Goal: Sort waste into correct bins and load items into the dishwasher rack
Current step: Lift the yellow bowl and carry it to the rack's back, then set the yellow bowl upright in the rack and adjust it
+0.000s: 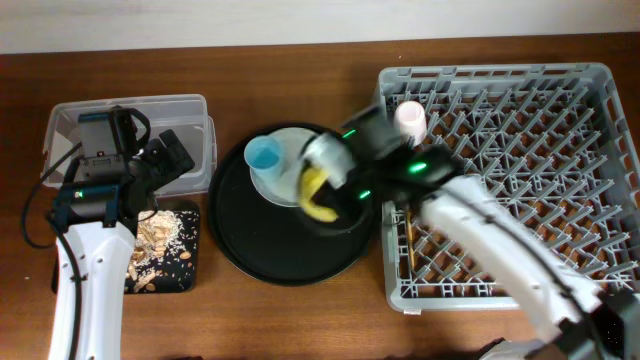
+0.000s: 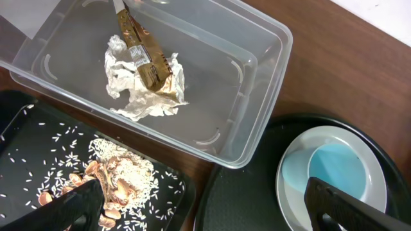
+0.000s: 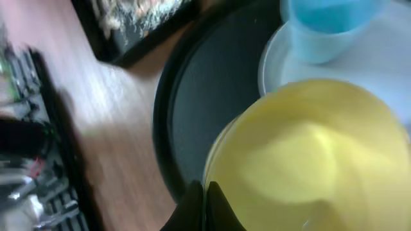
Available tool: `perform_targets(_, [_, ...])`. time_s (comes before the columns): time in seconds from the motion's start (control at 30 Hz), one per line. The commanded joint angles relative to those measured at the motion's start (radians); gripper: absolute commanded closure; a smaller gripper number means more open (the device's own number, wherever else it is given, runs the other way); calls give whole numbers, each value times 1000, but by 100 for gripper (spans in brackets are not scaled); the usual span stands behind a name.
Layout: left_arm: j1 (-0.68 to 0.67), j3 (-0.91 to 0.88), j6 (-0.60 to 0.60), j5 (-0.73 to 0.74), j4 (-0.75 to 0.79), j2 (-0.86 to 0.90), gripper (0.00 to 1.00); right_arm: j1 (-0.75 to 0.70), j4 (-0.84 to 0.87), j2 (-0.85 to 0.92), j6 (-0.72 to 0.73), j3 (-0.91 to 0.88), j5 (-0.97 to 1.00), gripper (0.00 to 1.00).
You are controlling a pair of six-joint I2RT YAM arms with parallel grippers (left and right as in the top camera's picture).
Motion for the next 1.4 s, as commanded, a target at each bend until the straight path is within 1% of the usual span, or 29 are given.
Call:
perform_targets(0.0, [3, 14, 5, 3, 1, -3, 1, -248, -1, -52, 32, 19, -374, 96])
perform_targets(0.07, [3, 14, 5, 3, 1, -3, 1, -409, 0, -24, 28, 19, -549, 96])
perform_targets(0.1, [3, 14, 5, 3, 1, -3, 1, -499, 0, 5, 2, 19, -669, 96])
perform_targets(0.2, [3, 14, 5, 3, 1, -3, 1, -634, 3, 82, -33, 19, -828, 96])
perform_targets(0.27, [3, 14, 5, 3, 1, -3, 1, -700, 9, 154, -89, 18, -904, 96])
perform_targets(0.33, [3, 14, 5, 3, 1, -3, 1, -779, 64, 229, -88, 18, -998, 96])
perform_targets(0.47, [3, 14, 5, 3, 1, -3, 1, -911, 143, 314, -77, 18, -1002, 96])
perform_targets(0.53, [3, 14, 5, 3, 1, -3, 1, -953, 189, 346, -77, 18, -1002, 96])
perform_targets(0.63, [3, 14, 5, 3, 1, -3, 1, -984, 206, 391, -54, 18, -1002, 96])
perform_targets(0.83, [3, 14, 5, 3, 1, -3, 1, -989, 225, 462, -53, 18, -1002, 96])
perform_targets(0.87, [3, 14, 5, 3, 1, -3, 1, -989, 232, 462, -34, 18, -1002, 96])
perform_targets(0.93, [3, 14, 5, 3, 1, -3, 1, -986, 328, 462, 142, 18, -1003, 96])
perform_targets(0.97, [3, 14, 5, 3, 1, -3, 1, -983, 358, 462, 198, 18, -1003, 96])
perform_targets(1.0, [3, 14, 5, 3, 1, -3, 1, -980, 368, 462, 220, 18, -1003, 96])
perform_targets(1.17, [3, 14, 5, 3, 1, -3, 1, -918, 368, 461, 265, 18, -1003, 96])
perform_targets(1.37, [3, 14, 5, 3, 1, -3, 1, -924, 367, 459, 278, 18, -1003, 96])
